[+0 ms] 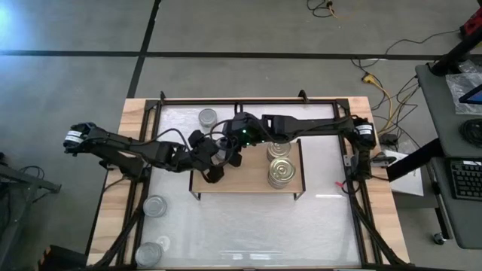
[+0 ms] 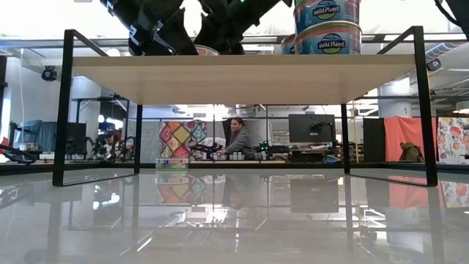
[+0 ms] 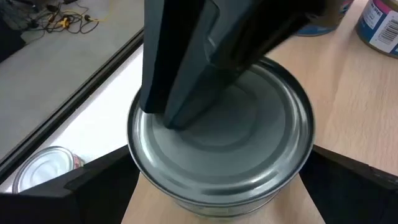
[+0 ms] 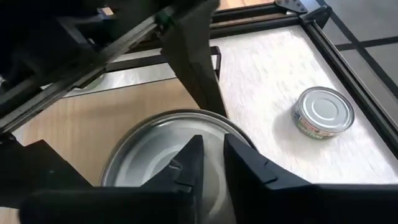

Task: Stack canned seafood by type on shelf
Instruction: Stack the green tuna can on top of the other green tuna can on the shelf

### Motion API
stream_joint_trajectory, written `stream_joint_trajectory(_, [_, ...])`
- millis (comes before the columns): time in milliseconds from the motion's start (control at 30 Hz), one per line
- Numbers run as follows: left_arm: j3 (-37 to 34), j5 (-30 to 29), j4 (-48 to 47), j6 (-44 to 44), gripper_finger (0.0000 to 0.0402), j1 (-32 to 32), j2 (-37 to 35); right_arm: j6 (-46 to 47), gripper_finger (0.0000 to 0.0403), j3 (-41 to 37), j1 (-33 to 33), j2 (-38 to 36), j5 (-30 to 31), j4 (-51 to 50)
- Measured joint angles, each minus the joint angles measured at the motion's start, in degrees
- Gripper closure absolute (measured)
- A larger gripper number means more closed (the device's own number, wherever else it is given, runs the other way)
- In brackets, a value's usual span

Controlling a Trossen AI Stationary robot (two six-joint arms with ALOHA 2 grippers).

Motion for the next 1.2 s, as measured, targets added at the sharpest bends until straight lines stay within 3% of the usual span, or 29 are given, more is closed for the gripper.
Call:
stream_joint_trajectory(233, [0.00, 0.19, -0.40, 2.00, 0.0005, -0.07, -1.05, 0.22, 0.0375, 0.11, -0.04, -0.02, -0.11, -2.46])
stream_joint_trajectory(433, [1.84, -0.45, -6.87, 2.29, 0.0005, -0.09, -3.12, 0.37, 0.0375, 0.15, -0.04, 0.15, 0.13, -3.37])
stream_joint_trajectory(800, [2.27, -0.65, -10.31, -0.18, 0.0006, -0.65, -7.26, 0.28, 0.0375, 0.09, -0.02, 0.26, 0.11, -3.57])
stream_joint_trajectory(1200, [2.34, -0.93, -10.32, -1.17, 0.0006, -8.16, -13.30, -0.76, 0.0374, 0.43, 0.05, -0.15, -0.27, -1.48])
